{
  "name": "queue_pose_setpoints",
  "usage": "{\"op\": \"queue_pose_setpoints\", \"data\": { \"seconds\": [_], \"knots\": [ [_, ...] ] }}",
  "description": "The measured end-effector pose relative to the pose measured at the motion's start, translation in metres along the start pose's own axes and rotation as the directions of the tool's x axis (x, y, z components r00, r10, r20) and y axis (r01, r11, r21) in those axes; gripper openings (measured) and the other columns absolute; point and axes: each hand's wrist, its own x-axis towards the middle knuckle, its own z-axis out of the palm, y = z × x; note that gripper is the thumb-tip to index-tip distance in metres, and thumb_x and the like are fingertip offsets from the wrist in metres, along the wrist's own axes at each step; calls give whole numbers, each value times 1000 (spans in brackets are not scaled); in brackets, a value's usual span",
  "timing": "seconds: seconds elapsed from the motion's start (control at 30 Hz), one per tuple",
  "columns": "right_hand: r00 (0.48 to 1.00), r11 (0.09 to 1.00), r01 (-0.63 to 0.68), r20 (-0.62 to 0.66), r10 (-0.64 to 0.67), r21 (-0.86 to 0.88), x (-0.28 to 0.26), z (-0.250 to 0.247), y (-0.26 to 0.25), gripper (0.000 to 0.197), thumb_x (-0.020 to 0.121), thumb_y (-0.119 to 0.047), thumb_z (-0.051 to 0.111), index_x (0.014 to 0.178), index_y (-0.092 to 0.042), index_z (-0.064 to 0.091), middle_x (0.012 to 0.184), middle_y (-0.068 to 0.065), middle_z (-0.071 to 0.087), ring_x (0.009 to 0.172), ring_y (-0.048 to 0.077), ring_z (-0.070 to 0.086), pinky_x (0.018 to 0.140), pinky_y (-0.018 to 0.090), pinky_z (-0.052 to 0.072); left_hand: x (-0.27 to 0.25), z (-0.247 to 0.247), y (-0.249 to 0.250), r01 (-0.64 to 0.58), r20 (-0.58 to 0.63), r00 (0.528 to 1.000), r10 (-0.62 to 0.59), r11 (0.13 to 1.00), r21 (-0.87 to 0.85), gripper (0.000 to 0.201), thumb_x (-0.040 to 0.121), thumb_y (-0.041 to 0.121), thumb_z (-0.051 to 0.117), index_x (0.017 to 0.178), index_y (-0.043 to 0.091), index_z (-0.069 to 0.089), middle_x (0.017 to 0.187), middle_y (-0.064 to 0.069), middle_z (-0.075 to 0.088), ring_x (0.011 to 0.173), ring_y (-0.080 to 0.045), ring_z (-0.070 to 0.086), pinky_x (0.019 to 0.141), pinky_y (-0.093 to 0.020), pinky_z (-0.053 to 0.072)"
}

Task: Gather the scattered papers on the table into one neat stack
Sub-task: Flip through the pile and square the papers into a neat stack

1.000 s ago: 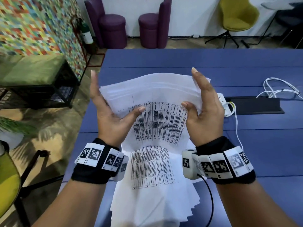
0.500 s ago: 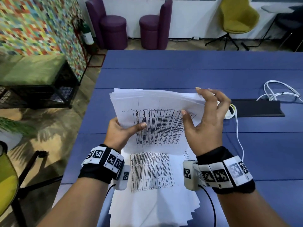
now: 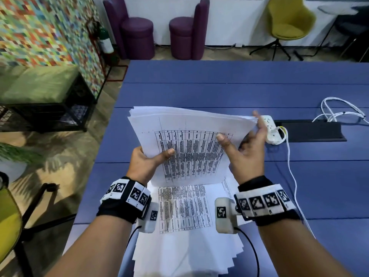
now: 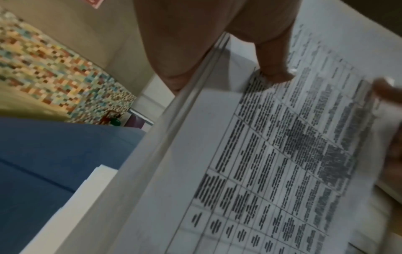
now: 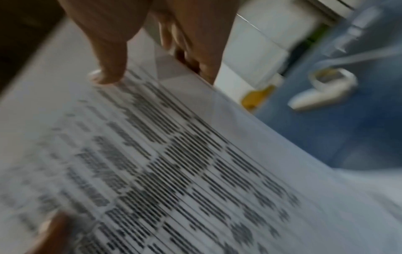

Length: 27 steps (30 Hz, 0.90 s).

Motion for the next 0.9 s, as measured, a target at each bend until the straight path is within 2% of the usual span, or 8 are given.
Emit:
{"op": "queue_pose_setpoints", "data": {
  "seconds": [0.07,0.13,0.27,0.37,0.47,0.57,0.73,0.9],
  "knots": [
    [959,964,-263,101,266,-47,0,-5,16,32,72,-15,79,88,-12,51,74,-2,61,57,-2,59,61,21,49,-3,-1,-1,18,-9,1000,-18,1000,-11,38,57,23,83,86,3,68,77,3,75,77,-8,71,69,-18,55],
    [922,920,-337,129,366,-203,2,-9,33,52,60,-36,82,56,-9,38,45,-2,47,37,6,37,51,27,39,-4,2,-4,31,-33,999,-30,999,17,61,52,34,89,90,-6,64,82,-9,75,84,-19,73,76,-23,57],
    [944,958,-281,160,288,-65,12,-7,25,57,60,-38,87,77,9,59,86,23,70,70,26,63,87,43,55,-3,6,13,-2,-51,999,2,1000,-6,66,53,32,93,93,-4,56,81,-2,66,76,-11,64,78,-20,51],
    [951,967,-255,183,249,7,16,-18,19,24,68,0,77,83,-14,66,79,-6,74,77,8,69,76,24,56,-2,0,20,-49,-14,999,48,996,-81,48,50,9,89,88,-7,64,76,-1,74,73,-10,71,68,-19,55],
    [946,962,-251,184,268,-108,2,-13,17,37,65,-3,82,52,-19,52,46,-9,57,41,7,51,52,22,46,-7,7,21,-77,23,997,78,996,-48,32,58,8,81,85,10,65,76,6,75,78,-7,72,69,-17,54],
    [954,973,-217,193,229,-77,-2,1,4,30,67,3,79,57,-19,61,60,-6,68,56,9,64,60,21,54,-11,18,33,-179,11,984,180,982,-59,36,58,15,90,84,15,65,82,6,75,82,-10,71,73,-19,54],
    [968,972,-233,87,236,-35,9,-9,0,58,52,-35,92,74,7,59,62,24,57,66,17,49,74,54,55,-8,3,45,-290,-52,957,286,952,-98,24,63,5,83,75,9,63,70,12,71,68,-4,67,69,-16,52],
    [818,796,-517,94,568,-315,-26,-13,58,43,60,-16,88,55,-14,45,36,-13,44,32,6,37,48,23,36,-14,-7,-22,107,35,993,-114,981,160,49,59,29,85,53,16,39,40,9,38,34,-7,32,42,-20,30]
  ]
}}
